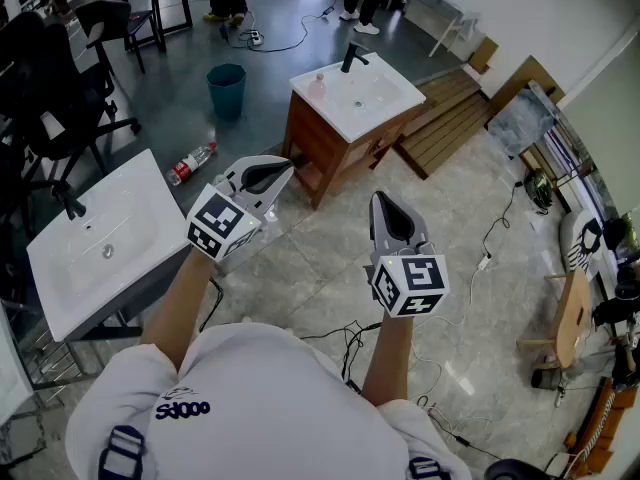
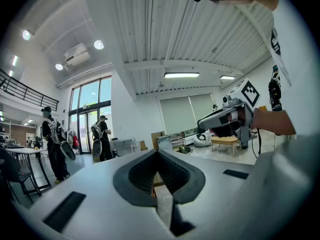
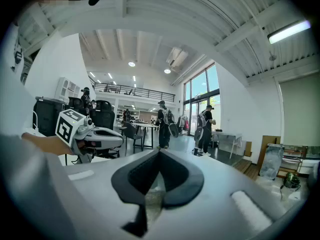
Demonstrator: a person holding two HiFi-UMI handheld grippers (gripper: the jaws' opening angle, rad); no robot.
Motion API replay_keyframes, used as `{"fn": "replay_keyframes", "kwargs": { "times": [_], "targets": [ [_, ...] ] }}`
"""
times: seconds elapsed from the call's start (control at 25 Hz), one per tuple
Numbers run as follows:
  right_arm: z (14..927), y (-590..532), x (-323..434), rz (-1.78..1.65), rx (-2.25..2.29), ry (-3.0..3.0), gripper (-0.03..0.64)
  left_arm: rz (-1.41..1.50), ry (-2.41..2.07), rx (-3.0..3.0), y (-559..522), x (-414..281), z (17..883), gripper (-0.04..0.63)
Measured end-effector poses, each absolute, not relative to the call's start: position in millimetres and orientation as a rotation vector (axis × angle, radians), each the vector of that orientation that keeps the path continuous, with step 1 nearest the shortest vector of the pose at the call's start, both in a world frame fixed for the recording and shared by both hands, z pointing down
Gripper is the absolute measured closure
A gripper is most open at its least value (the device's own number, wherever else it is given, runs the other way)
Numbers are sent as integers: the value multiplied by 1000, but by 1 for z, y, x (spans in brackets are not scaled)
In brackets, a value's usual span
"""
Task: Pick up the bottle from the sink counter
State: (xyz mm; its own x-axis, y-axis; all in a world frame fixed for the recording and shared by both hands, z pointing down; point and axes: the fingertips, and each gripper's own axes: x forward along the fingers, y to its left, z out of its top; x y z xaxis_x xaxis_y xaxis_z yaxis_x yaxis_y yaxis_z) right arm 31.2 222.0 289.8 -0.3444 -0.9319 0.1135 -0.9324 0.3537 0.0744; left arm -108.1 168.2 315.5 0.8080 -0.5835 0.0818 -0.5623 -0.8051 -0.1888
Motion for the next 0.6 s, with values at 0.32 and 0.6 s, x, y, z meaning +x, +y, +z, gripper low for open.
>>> {"fn": "replay_keyframes", "kwargs": {
  "times": [0.32,0.6],
  "targets": [
    [301,226,46,44,1656,-2521,607,-234,928,-2848,175,-89,329,597],
    [321,220,69,119,1652,-2502,607,-306,961,-2827,179,-77,343,597]
  ]
}}
